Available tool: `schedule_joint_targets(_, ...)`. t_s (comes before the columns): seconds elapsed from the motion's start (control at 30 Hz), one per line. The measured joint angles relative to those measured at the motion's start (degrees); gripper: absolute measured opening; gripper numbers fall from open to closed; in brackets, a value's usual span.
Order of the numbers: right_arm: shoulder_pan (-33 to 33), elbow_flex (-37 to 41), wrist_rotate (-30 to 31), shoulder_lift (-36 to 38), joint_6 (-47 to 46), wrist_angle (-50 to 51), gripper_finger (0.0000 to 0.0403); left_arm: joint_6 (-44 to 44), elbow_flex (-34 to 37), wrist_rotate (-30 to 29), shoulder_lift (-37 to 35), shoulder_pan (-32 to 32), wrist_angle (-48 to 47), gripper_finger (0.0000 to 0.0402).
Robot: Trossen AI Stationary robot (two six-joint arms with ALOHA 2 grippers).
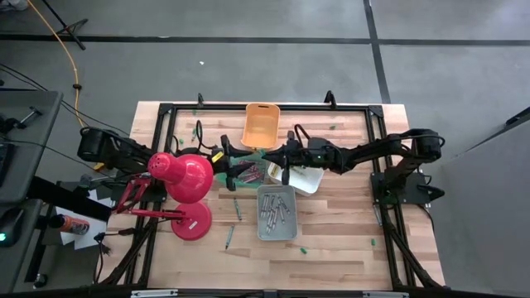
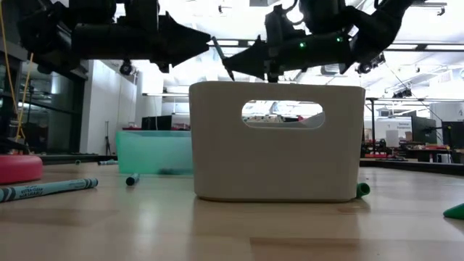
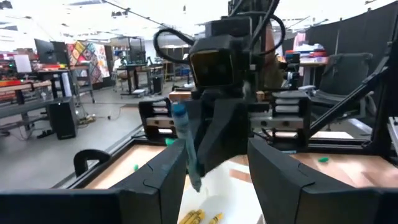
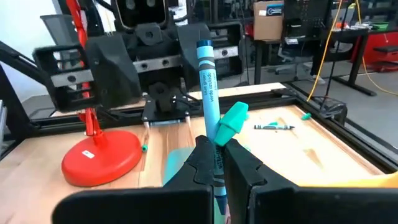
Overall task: Sort crayons
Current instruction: Put the blue crayon into the yellow bin
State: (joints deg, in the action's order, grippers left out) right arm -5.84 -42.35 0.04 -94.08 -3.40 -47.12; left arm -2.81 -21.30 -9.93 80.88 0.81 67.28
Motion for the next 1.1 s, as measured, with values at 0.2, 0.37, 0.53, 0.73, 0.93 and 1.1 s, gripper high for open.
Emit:
schedule_joint_targets(0.2, 1.8, -0.1, -0.5, 0.0, 1.2, -0.7, 0.0, 1.3, -0.8, -0.9, 0.0, -0.2, -0.2, 0.0161)
schedule_joint_targets(0.37, 2.6, -0.1, -0.2, 0.0, 1.5, -1.1, 0.0, 2.1, -1.6, -0.7, 0.0, -0.6, -0.6, 0.0161)
schedule_joint_targets(0.53, 2.6, -0.1, -0.3, 0.0, 1.0, -1.2, 0.0, 2.1, -1.7, 0.4, 0.0, -1.4, -0.5, 0.0161)
schedule_joint_targets(0.73, 3.0, -0.1, -0.7, 0.0, 0.9, -1.4, 0.0, 2.2, -3.6, 0.4, 1.4, -1.4, -2.9, 0.0161)
schedule_joint_targets(0.93, 3.4, -0.1, -1.0, 0.0, 1.1, -1.6, 0.0, 2.2, -6.9, 0.4, 6.8, -1.4, -3.0, 0.0161)
schedule_joint_targets(1.1, 3.4, -0.1, -1.0, 0.0, 1.5, -1.2, 0.0, 1.0, -7.8, 0.4, 7.2, -1.3, -2.7, 0.0161)
